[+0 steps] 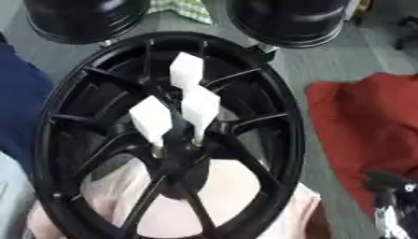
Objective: Pull the pin out of the wheel hub.
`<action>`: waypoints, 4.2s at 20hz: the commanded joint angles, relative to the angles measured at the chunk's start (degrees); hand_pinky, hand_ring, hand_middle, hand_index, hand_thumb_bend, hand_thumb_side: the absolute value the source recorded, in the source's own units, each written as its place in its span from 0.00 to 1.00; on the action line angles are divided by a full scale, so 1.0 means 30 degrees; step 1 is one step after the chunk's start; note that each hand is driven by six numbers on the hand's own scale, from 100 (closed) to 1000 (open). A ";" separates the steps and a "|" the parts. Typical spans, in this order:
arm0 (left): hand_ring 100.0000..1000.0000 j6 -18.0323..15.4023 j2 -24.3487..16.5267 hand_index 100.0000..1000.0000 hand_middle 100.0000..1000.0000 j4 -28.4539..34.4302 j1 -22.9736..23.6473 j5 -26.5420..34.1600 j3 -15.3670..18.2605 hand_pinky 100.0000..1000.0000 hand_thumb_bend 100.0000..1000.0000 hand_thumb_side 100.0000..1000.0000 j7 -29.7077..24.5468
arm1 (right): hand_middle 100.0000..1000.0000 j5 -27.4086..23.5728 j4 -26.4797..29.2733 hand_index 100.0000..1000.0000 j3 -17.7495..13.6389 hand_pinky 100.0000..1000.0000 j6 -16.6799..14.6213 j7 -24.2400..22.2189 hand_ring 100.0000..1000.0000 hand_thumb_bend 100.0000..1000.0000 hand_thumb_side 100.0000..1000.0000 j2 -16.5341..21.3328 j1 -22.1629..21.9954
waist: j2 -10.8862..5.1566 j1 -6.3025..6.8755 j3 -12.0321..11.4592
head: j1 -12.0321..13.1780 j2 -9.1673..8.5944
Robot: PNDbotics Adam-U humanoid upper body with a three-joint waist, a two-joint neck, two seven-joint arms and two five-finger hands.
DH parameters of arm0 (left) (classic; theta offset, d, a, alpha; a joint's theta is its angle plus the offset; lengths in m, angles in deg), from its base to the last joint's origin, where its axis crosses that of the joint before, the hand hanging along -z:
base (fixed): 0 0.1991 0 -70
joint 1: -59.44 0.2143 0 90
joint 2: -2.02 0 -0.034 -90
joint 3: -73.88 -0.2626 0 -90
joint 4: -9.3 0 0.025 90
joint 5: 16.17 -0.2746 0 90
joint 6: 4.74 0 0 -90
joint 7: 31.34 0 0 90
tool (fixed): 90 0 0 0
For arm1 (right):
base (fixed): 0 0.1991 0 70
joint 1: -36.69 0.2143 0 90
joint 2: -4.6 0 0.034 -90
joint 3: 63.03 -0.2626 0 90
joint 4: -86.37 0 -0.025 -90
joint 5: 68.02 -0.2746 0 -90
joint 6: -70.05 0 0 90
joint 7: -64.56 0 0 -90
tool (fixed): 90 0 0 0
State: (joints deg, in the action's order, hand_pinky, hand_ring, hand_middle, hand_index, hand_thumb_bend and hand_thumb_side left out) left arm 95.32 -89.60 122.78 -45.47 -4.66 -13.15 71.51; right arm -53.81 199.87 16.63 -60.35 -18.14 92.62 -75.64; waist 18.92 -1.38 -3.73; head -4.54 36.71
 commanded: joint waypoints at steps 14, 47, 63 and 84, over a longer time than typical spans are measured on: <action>0.48 0.0136 -0.0726 0.65 0.46 0.0368 0.0017 -0.0169 0.0147 0.61 0.29 0.43 0.0150 | 0.52 -0.3744 0.0363 0.70 -0.2169 0.65 -0.3085 0.1513 0.74 0.00 0.32 0.8116 -0.0878 | -0.0307 -0.0270 -0.0317 | -0.0550 0.0032; 0.49 -0.0602 -0.1051 0.65 0.46 0.0368 -0.0467 -0.0530 0.0793 0.61 0.30 0.42 0.0935 | 0.56 -0.7297 0.0363 0.73 -0.1508 0.71 -0.0915 -0.3885 0.76 0.00 0.39 1.5358 0.6025 | 0.0135 -0.1313 -0.2472 | -0.3509 0.0048; 0.48 -0.0305 -0.0632 0.65 0.46 0.0368 0.1490 -0.0663 0.1480 0.61 0.29 0.43 0.1619 | 0.58 -0.9344 0.0363 0.73 -0.0115 0.74 0.0835 -0.8447 0.77 0.00 0.36 1.5529 0.8839 | -0.0330 -0.0900 -0.3703 | -0.4614 0.0331; 0.49 0.0174 0.0231 0.65 0.46 0.0368 0.2205 -0.0452 0.1780 0.61 0.29 0.43 0.2069 | 0.60 -0.7194 0.0363 0.74 0.1482 0.76 0.3791 -1.0183 0.77 0.00 0.37 1.4225 1.1144 | -0.0899 -0.0824 -0.4387 | -0.5718 0.1265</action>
State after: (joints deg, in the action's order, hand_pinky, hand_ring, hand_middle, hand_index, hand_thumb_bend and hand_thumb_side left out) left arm 95.88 -88.43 122.79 -38.65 -6.03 -8.50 77.45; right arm -76.51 200.24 21.70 -49.32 -48.72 134.26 -42.73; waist 17.67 -4.12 -16.90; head -21.20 40.25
